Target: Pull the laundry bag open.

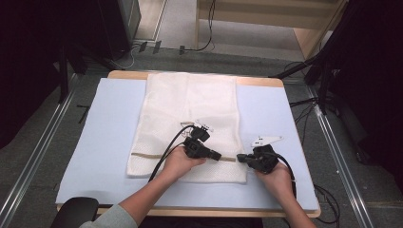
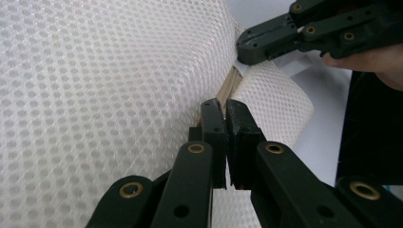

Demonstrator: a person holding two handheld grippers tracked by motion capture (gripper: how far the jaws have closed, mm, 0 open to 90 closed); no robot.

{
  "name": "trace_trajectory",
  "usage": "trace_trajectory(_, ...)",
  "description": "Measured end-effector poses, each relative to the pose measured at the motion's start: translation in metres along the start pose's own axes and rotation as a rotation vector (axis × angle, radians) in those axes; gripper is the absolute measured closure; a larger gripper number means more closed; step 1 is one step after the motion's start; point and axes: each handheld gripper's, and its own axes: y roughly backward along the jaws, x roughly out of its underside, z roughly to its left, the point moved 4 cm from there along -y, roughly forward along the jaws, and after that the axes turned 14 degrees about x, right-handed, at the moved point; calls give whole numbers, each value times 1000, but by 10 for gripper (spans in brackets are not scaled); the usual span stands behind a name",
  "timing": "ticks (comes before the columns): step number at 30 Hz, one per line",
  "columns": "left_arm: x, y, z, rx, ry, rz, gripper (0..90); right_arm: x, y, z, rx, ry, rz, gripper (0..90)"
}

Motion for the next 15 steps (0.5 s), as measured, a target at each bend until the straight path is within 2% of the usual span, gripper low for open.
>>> trace_trajectory(3,2,9,0,16,14,-4,889,0,0,0,-1,-16,3,900)
trace_trajectory(7,5,19,-2,0,-4,5,889,1,0,0,-5,-13,0,900)
trace_trajectory(11,7,25,-1,4,-19,6,888,1,0,0,-9,-13,-1,900)
trace_trajectory(15,7,30,1,14,-5,-7,888,1,0,-1,-14,-10,-2,900)
